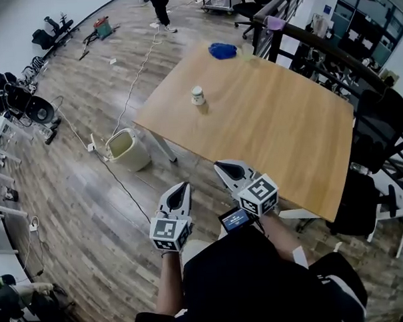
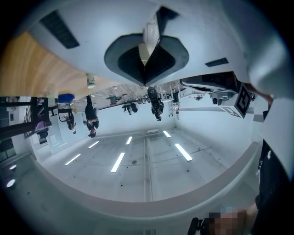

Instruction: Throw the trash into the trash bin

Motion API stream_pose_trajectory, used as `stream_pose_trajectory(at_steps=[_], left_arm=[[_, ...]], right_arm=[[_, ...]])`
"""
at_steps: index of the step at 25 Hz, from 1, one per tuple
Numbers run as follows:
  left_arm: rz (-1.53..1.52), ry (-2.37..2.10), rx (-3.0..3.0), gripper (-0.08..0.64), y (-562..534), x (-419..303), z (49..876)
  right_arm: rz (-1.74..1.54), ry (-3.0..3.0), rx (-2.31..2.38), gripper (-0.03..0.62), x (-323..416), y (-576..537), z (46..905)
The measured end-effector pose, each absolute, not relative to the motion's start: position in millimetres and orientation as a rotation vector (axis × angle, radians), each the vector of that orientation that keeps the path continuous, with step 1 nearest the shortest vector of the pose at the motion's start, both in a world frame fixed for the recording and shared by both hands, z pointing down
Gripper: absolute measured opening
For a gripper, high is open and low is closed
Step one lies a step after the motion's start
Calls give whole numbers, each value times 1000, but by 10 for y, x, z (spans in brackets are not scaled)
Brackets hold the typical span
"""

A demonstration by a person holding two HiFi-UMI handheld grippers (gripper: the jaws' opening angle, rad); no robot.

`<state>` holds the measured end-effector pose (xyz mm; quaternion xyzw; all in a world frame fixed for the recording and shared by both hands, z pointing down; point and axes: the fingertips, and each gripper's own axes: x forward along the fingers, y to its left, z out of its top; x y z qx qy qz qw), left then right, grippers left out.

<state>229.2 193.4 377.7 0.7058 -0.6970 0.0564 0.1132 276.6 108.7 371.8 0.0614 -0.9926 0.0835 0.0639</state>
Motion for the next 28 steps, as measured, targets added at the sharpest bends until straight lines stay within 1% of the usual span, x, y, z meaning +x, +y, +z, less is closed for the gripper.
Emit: stream_pose_trajectory(at_steps=[6, 13, 17, 22, 28], left_arm=[[212, -1923, 2105, 5, 1568, 2047, 4106], [140, -1757, 2215, 5, 709, 1345, 4311], [159, -1649, 2329, 5, 178, 898, 4147], [210, -1548, 2461, 5, -211, 368, 3910], [189, -1421, 2505, 5, -501, 133, 4050]], right_arm=[[338, -2970, 210, -2, 2408, 846, 3991], [311, -2892, 433, -2, 1839, 95, 4109], [287, -2869, 568, -2, 1385, -402, 3916], [264, -2846, 660, -2, 885, -691, 3704], [277, -2776, 773, -2, 691, -872, 3853]])
